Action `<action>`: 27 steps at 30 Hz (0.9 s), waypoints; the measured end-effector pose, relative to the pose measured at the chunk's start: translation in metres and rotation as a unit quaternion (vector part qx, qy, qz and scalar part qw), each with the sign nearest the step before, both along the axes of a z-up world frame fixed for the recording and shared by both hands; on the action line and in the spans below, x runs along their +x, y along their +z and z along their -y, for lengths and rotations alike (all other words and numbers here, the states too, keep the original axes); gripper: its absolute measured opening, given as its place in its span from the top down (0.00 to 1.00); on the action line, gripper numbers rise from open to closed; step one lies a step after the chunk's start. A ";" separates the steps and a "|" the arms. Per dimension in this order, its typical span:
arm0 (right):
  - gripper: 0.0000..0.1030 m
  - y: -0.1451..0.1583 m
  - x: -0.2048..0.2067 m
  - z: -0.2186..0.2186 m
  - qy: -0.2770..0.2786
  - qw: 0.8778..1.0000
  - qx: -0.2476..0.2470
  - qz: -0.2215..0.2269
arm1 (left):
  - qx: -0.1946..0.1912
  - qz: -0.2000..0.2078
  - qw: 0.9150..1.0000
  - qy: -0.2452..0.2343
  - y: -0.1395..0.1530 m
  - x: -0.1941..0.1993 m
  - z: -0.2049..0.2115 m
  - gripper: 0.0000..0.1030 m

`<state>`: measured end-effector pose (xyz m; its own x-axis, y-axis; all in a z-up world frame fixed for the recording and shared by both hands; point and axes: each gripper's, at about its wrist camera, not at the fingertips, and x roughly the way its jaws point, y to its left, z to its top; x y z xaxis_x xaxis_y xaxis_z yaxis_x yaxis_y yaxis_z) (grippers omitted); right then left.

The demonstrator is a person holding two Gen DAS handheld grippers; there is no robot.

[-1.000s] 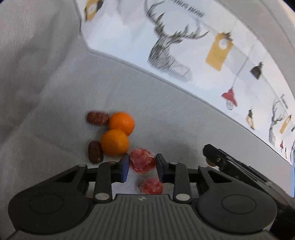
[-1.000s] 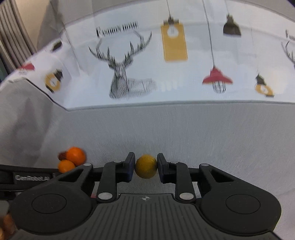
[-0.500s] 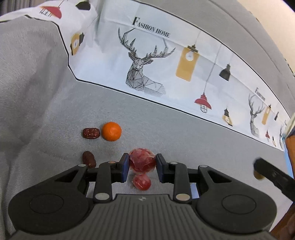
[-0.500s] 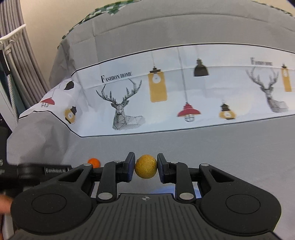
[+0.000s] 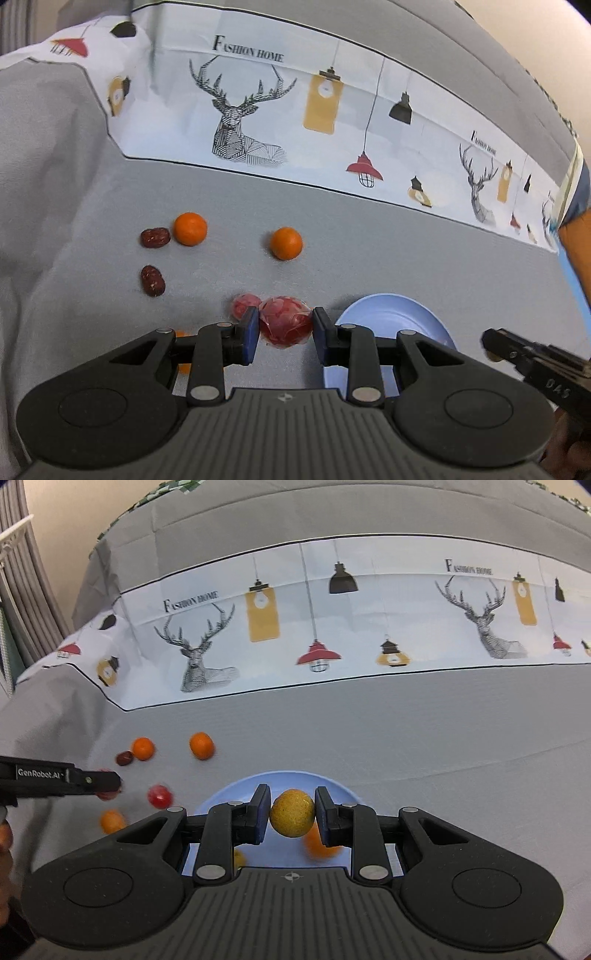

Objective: Organize fruits
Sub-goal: 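Lift the red wrapped fruit with the left gripper while the right gripper lifts the yellow fruit, then carry the red fruit over the plate with the left gripper while the right gripper holds the yellow fruit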

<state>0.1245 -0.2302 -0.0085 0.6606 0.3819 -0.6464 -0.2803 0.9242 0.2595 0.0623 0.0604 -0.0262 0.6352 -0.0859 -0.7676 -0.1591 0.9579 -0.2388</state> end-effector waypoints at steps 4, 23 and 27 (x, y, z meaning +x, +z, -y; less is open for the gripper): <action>0.73 -0.005 0.003 0.011 -0.007 1.000 -0.006 0.000 | -0.006 -0.008 1.000 0.001 -0.008 0.009 -0.001 0.67; 0.73 -0.015 0.005 0.027 -0.007 1.000 -0.024 0.002 | -0.002 0.001 1.000 -0.018 -0.014 0.022 0.017 0.67; 0.73 -0.014 0.005 0.030 -0.015 1.000 -0.024 0.008 | -0.003 0.003 1.000 -0.017 -0.016 0.024 0.018 0.67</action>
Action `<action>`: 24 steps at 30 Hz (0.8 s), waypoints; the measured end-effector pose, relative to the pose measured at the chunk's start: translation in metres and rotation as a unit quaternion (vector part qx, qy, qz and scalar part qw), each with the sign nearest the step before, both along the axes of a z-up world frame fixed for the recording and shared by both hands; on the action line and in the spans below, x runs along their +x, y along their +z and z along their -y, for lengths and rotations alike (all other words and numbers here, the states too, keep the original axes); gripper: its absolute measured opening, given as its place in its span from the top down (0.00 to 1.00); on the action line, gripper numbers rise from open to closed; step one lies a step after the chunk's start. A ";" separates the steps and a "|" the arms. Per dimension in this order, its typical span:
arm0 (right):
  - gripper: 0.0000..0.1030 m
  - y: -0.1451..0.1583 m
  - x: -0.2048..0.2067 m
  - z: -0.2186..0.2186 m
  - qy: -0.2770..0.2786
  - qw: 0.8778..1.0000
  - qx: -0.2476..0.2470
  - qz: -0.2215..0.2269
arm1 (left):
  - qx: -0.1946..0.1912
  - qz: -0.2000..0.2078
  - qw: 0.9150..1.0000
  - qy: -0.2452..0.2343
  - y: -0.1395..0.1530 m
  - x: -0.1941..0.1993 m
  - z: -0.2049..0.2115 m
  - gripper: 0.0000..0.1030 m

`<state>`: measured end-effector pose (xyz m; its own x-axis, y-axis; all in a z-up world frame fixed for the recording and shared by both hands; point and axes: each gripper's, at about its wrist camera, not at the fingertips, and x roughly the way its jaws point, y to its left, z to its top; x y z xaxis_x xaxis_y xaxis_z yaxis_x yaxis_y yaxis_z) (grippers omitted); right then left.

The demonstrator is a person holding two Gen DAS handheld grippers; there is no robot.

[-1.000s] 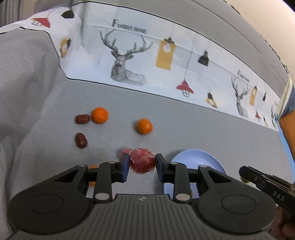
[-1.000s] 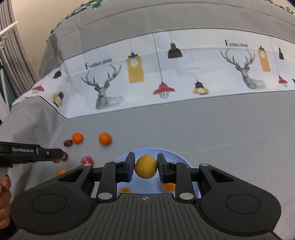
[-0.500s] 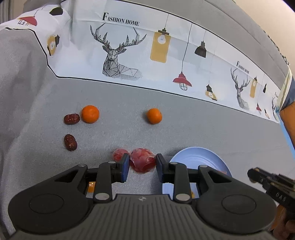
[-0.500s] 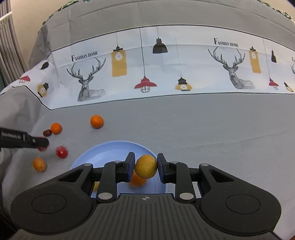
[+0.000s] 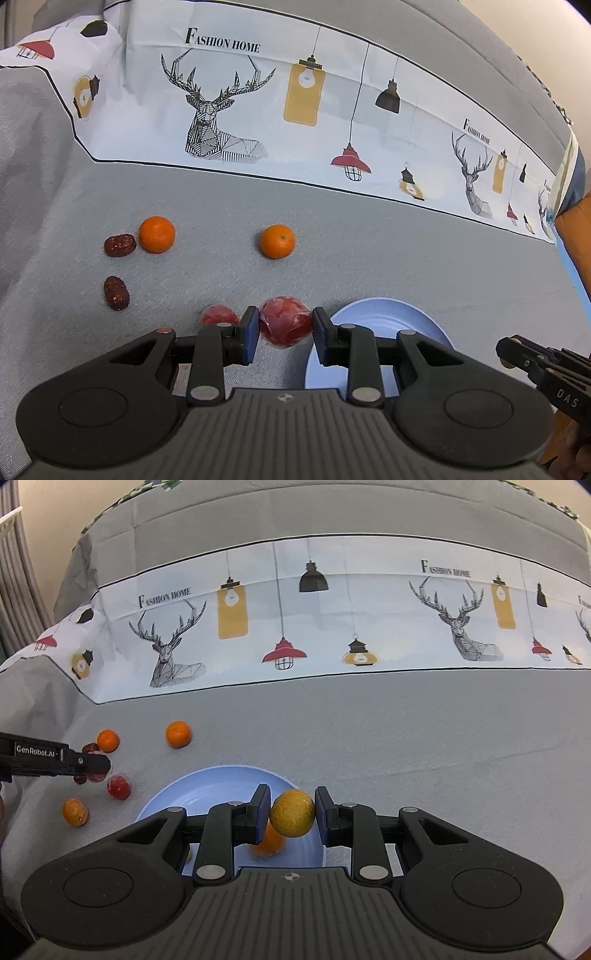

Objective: Organize fruits
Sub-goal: 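Carry the red fruit over the plate with the left gripper while the right gripper holds the yellow fruit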

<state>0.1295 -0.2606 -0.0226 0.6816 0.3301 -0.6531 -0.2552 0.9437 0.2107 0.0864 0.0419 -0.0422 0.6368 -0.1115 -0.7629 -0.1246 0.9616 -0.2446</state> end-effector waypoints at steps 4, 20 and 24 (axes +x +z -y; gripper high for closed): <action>0.73 -0.001 0.001 0.003 -0.006 1.000 0.006 -0.002 | -0.001 0.004 1.000 -0.001 0.000 0.001 0.001 0.67; 0.73 -0.005 0.001 -0.011 0.049 0.998 0.011 -0.027 | -0.009 0.028 0.997 -0.077 0.003 0.002 0.030 0.67; 0.73 -0.007 -0.003 -0.025 0.086 0.996 -0.001 -0.036 | -0.001 0.034 0.994 -0.102 0.001 0.000 0.043 0.67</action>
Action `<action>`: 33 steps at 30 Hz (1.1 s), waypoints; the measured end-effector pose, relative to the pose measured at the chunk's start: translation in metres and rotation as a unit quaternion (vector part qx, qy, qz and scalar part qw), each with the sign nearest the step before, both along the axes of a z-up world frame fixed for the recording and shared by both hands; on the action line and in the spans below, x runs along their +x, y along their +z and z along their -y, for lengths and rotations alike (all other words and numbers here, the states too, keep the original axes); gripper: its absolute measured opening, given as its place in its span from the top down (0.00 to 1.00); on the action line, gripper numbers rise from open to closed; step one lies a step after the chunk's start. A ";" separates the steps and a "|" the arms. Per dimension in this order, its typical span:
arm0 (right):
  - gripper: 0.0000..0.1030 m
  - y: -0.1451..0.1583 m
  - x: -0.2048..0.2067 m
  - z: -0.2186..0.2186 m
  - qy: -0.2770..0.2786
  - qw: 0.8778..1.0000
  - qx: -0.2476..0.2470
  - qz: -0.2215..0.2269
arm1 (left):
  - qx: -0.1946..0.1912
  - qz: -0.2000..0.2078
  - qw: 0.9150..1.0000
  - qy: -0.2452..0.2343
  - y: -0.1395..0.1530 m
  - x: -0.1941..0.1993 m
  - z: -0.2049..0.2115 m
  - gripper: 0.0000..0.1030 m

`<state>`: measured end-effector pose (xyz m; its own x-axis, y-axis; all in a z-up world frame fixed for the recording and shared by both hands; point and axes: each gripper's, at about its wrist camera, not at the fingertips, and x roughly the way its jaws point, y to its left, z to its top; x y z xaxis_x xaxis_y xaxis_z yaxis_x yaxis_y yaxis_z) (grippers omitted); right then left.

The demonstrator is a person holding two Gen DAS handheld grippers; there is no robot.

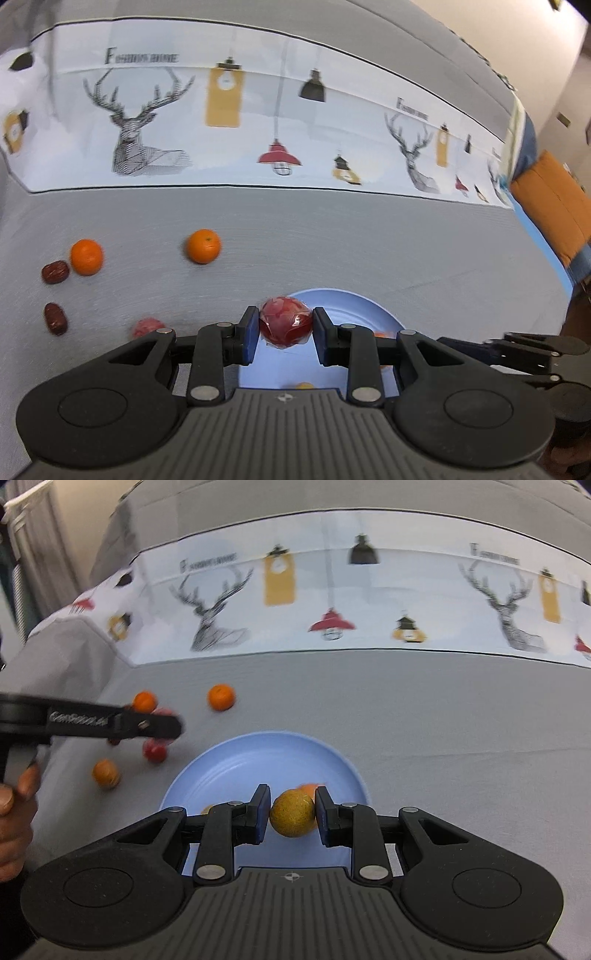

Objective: Organize fruits
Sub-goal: 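Carry the red fruit over the plate with the left gripper while the right gripper holds the yellow fruit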

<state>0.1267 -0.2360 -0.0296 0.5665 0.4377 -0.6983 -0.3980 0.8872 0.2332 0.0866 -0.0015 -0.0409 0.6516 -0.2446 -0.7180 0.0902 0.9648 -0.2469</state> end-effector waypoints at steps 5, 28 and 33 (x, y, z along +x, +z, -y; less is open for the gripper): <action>0.73 -0.003 -0.003 -0.008 0.015 1.000 -0.010 -0.008 | 0.010 0.006 1.000 -0.019 -0.003 0.000 0.011 0.67; 0.73 -0.012 -0.002 -0.012 0.022 0.999 -0.036 -0.024 | 0.048 0.016 0.997 -0.063 -0.011 0.000 0.039 0.67; 0.73 -0.012 -0.002 -0.013 0.022 0.999 -0.037 -0.024 | 0.049 0.017 0.997 -0.064 -0.010 0.001 0.039 0.67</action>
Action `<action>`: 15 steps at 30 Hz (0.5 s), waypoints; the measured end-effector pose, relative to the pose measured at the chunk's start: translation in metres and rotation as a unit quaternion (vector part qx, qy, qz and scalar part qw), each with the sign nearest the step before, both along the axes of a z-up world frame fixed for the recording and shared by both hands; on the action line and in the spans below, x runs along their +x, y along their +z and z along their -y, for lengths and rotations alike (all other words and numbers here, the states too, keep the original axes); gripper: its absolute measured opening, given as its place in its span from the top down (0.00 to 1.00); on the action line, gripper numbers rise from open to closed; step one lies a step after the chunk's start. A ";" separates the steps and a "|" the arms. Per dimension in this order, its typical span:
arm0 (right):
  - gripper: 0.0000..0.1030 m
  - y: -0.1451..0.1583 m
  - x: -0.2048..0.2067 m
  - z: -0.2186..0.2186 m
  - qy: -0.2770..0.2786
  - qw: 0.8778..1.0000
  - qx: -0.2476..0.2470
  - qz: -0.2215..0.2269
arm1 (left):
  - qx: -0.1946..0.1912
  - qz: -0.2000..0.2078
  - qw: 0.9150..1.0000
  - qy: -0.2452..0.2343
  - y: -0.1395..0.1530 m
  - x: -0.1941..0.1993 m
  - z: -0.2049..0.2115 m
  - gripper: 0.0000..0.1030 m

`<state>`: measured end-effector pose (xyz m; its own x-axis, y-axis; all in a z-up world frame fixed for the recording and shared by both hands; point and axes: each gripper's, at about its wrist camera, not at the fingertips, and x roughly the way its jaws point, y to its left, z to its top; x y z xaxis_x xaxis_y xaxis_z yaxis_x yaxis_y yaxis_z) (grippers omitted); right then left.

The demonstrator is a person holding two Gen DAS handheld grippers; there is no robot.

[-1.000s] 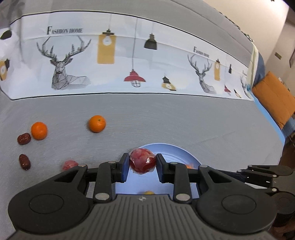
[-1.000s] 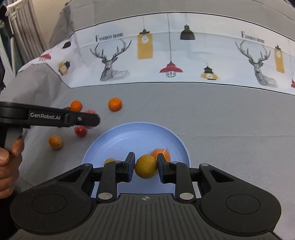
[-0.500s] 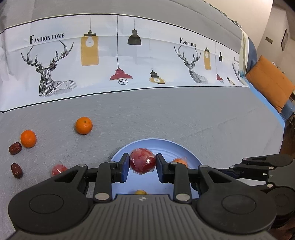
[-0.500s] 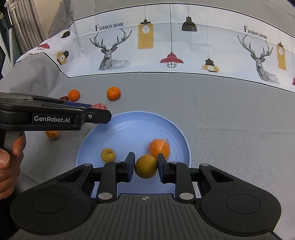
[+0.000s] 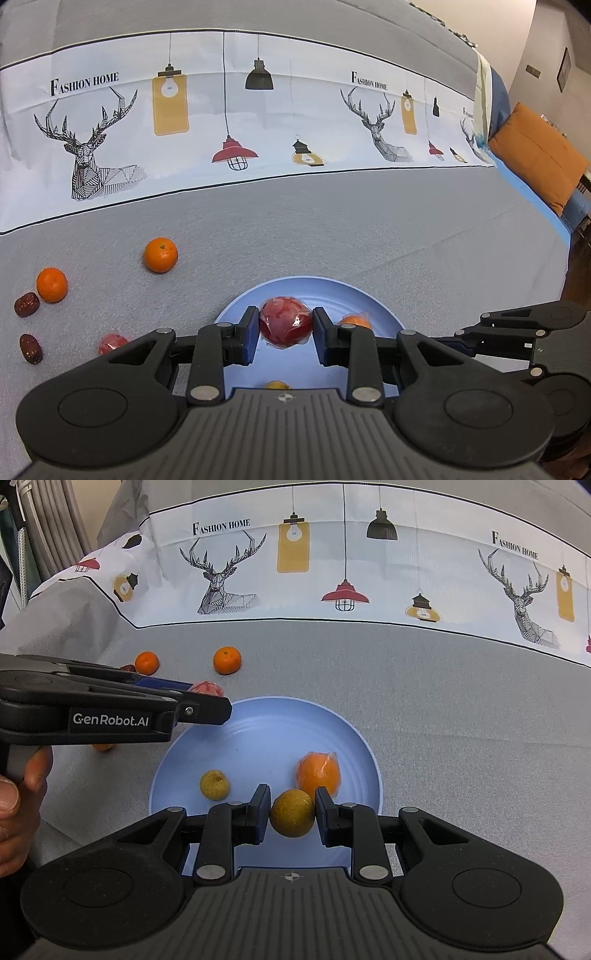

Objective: Organize fruits
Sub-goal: 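Carry the red fruit over the plate with the left gripper while the right gripper holds the yellow fruit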

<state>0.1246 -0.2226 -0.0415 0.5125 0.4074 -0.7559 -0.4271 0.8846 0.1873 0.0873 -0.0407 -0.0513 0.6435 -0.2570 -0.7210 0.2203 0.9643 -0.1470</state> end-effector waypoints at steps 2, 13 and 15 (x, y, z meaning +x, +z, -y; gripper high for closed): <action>0.73 0.000 0.000 0.000 0.000 1.000 0.000 0.000 | 0.000 0.000 1.000 0.000 0.000 0.000 0.001 0.67; 0.73 0.000 0.000 -0.001 0.000 1.000 -0.002 0.001 | 0.003 0.002 1.000 -0.007 0.000 -0.001 0.006 0.67; 0.73 0.000 0.000 -0.001 0.000 1.000 -0.002 0.000 | 0.003 0.003 1.000 -0.008 0.000 -0.001 0.007 0.67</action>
